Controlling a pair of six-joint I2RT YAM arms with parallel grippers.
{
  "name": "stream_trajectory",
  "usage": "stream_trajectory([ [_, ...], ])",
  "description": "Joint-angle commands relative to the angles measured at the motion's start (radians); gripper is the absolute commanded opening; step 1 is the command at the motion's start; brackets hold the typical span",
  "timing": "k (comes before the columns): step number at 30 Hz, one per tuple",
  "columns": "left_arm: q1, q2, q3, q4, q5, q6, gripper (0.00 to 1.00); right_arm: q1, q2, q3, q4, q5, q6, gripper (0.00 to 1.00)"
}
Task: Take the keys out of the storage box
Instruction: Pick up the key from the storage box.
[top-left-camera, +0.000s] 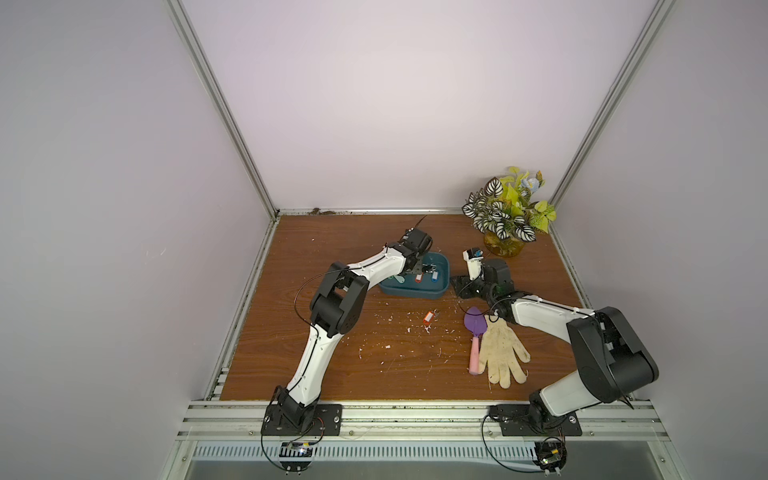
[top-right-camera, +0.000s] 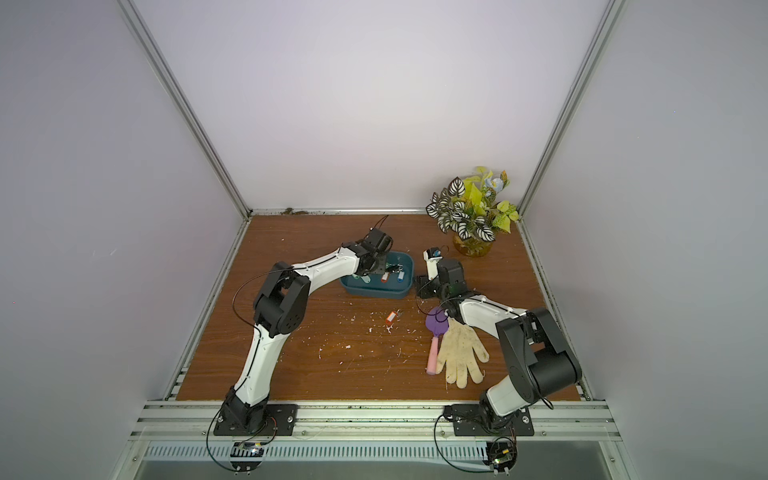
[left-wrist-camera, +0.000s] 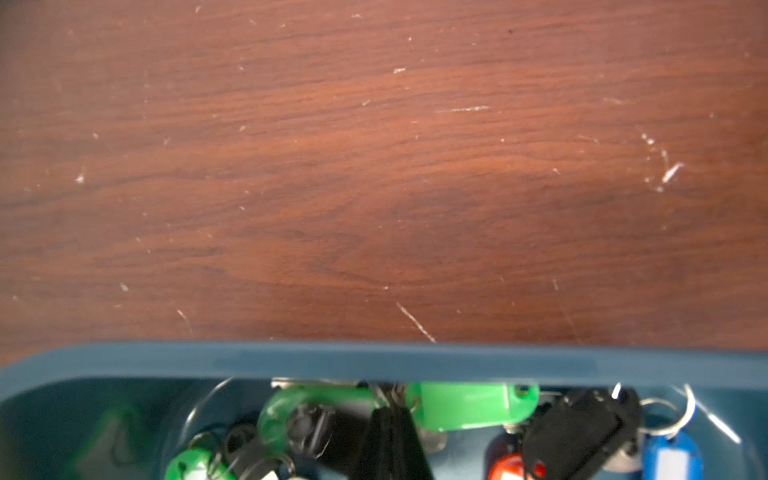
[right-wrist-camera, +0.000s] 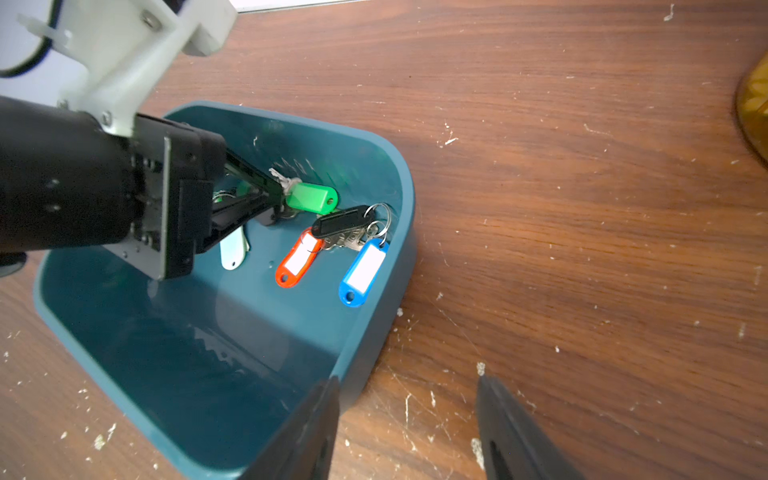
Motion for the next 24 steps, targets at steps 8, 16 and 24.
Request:
stream_trajectory([
  [8,-0.007,-0.029,0.017,-0.025,-0.014,0.018,0.0,-0.008,-0.001,0.041,0.038,-0.035,0.023,0.6],
  [16,-0.008,-0.109,-0.017,-0.022,-0.003,0.034,0.0,-0.01,0.002,0.038,0.047,-0.054,0.027,0.6],
  [24,-0.008,-0.133,-0.035,-0.02,0.013,0.037,0.0,-0.01,0.001,0.036,0.05,-0.066,0.031,0.59],
])
